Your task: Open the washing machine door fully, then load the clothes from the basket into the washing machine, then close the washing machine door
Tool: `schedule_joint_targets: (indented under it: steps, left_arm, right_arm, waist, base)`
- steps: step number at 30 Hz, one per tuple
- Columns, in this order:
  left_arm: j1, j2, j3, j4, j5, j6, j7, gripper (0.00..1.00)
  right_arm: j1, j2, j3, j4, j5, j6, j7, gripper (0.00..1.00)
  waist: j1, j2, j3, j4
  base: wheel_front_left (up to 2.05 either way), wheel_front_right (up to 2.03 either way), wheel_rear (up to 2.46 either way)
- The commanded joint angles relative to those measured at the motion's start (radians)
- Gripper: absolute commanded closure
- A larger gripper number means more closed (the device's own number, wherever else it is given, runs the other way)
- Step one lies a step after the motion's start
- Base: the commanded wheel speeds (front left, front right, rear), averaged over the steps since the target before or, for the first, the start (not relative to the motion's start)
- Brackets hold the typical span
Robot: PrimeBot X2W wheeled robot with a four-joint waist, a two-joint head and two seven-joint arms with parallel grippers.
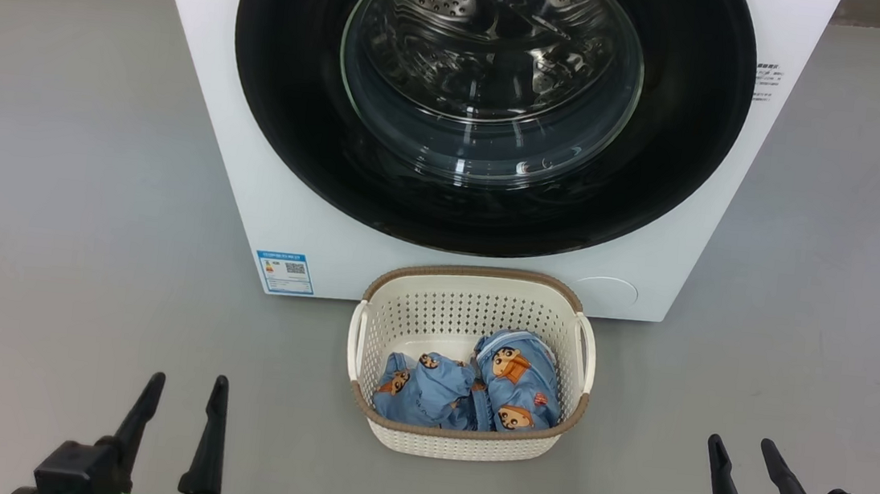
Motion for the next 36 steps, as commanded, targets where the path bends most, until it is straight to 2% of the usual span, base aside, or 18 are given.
schedule_joint_targets:
  steps: [1, 13, 27, 36]
  left_arm:
    - [-0.011, 0.013, 0.024, -0.034, 0.038, 0.003, -0.016, 0.00]
    - [-0.013, 0.015, 0.024, -0.035, 0.158, 0.002, -0.048, 0.00]
    - [-0.023, 0.015, 0.032, 0.027, 0.126, -0.001, -0.049, 0.00]
    - [-0.028, 0.015, 0.034, 0.022, 0.173, 0.004, -0.049, 0.00]
  right_arm:
    - [-0.008, -0.018, 0.018, -0.028, -0.034, -0.001, -0.019, 0.00]
    - [-0.010, -0.022, 0.009, -0.038, -0.153, -0.001, -0.051, 0.00]
    - [-0.008, -0.012, -0.009, -0.046, -0.153, -0.001, -0.052, 0.00]
    - [-0.010, -0.008, -0.013, -0.048, -0.154, -0.001, -0.052, 0.00]
  waist:
    - [0.0000, 0.0000, 0.001, -0.001]
    - [0.0000, 0.0000, 0.008, -0.005]
    - [0.0000, 0.0000, 0.015, -0.012]
    - [0.0000, 0.0000, 0.013, -0.011]
  base:
    - [0.00, 0.00, 0.00]
    - [0.00, 0.00, 0.00]
    - [0.00, 0.00, 0.00]
    - [0.19, 0.19, -0.39]
